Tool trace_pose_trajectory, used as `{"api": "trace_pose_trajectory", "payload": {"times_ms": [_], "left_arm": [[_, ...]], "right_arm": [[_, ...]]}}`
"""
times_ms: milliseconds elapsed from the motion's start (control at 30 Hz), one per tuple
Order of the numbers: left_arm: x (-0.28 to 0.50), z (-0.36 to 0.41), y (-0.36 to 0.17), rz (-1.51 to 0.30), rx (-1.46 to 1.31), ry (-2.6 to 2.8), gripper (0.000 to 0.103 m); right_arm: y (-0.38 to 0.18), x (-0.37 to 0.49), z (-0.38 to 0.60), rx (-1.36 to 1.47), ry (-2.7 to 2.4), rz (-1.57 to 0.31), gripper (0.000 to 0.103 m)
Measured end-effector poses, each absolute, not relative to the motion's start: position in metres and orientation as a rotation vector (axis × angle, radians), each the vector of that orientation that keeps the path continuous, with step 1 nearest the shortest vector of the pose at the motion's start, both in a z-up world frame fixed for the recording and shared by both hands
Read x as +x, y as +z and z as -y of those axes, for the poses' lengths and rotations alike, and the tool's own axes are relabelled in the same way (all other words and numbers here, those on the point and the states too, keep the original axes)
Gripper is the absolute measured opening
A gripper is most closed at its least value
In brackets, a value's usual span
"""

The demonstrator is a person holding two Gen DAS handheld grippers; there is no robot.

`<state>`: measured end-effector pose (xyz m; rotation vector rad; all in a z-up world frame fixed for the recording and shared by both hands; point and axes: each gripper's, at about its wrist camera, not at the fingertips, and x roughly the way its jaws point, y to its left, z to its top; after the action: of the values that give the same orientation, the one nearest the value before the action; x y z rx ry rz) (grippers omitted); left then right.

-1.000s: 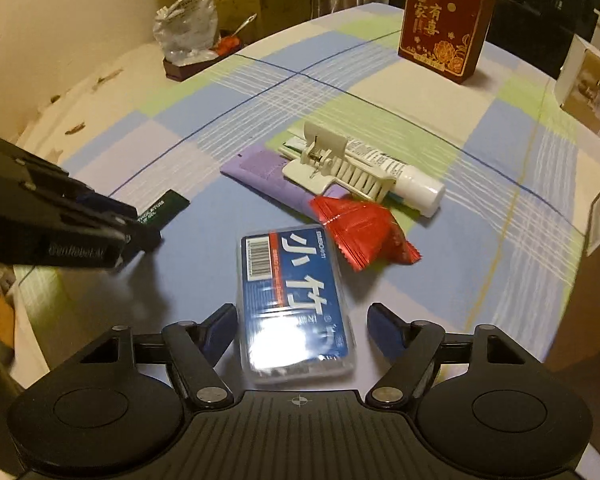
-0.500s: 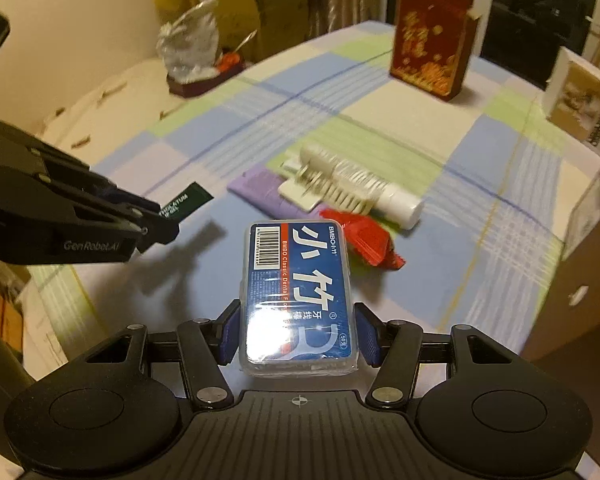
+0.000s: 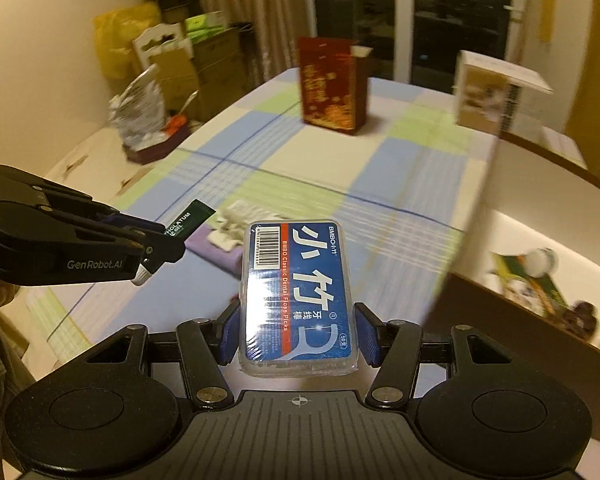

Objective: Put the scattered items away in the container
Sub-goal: 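Carry the lip gel tube and floss box over the brown box with both tools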

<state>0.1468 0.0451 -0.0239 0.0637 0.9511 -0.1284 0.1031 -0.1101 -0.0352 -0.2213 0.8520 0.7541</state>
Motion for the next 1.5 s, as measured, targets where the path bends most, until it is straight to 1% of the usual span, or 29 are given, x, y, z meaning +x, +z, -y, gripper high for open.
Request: {"api": "trace_pose_trajectory", "payload": {"times_ms": [300,1000,1233,1500], "left_arm": [[0.146,0.022,-0.007,-0.910,0.101,-0.288,0.013],[0.135,0.153,-0.009,-0.895,0.218,-0.526,0.013],[0.138,0.185,-0.005,-0.877,0.216,-0.560,0.013],[0.155,0.203,0.005,-0.848,0.196,-0.569,0.013]], "right_arm": [[-0.023,0.097,0.173,-0.161,0.626,-0.862,0.059],[-0.009,0.080,0.297,-0.025,0.318,-0.880,0.059],[0.001,0.089,0.331,0.021,0.220,-0.854,0.059],[0.021,0.117,0.357,0.093,0.146,-0.784,0.059]]}}
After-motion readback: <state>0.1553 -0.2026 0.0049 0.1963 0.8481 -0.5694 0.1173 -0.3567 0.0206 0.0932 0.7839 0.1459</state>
